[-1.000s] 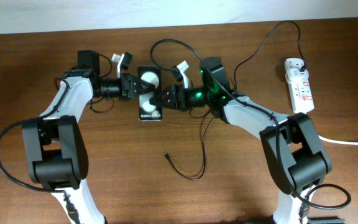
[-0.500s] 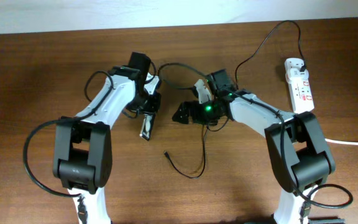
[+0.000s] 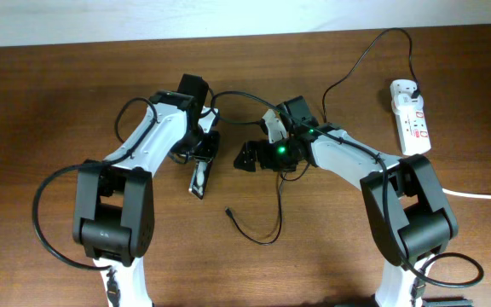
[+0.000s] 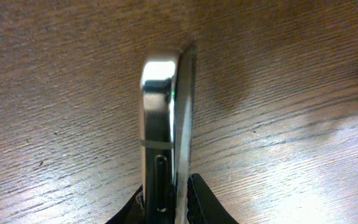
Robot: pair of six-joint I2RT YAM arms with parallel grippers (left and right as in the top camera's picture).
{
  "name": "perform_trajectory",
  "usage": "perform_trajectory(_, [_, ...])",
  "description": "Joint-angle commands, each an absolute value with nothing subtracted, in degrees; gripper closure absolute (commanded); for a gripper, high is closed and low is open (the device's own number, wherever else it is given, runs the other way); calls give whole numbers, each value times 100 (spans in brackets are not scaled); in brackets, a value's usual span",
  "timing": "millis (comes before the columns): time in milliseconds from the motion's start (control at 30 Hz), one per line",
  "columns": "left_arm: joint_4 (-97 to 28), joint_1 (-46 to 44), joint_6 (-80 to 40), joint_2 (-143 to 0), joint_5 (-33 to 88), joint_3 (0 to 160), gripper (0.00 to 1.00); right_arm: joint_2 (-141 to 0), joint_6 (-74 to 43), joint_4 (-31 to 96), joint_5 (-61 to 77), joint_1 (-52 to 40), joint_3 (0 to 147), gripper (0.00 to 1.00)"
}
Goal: Plug charger to phone and switch on socket
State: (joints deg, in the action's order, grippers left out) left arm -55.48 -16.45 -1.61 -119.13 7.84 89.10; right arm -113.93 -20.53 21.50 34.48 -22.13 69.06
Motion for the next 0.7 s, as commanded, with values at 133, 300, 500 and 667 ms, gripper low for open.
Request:
perform_trajectory(133, [-5603, -1653, -390, -11730, 742, 8814, 96, -11459, -1973, 2233, 3081, -2250, 6842, 1])
perform_trajectory(300, [-5680, -1881, -607, -11730, 281, 8814, 84, -11459, -1975, 2235, 3124, -2250, 6842, 1])
perform_trajectory(500, [-5795, -2235, -773, -11730, -242, 8814, 87, -11459, -1975, 2255, 3122, -2250, 6842, 1])
perform_trajectory(667, [-5787, -2185, -832, -11727, -281, 8833, 100, -11434, -1970, 2209, 3520, -2200, 6871, 1])
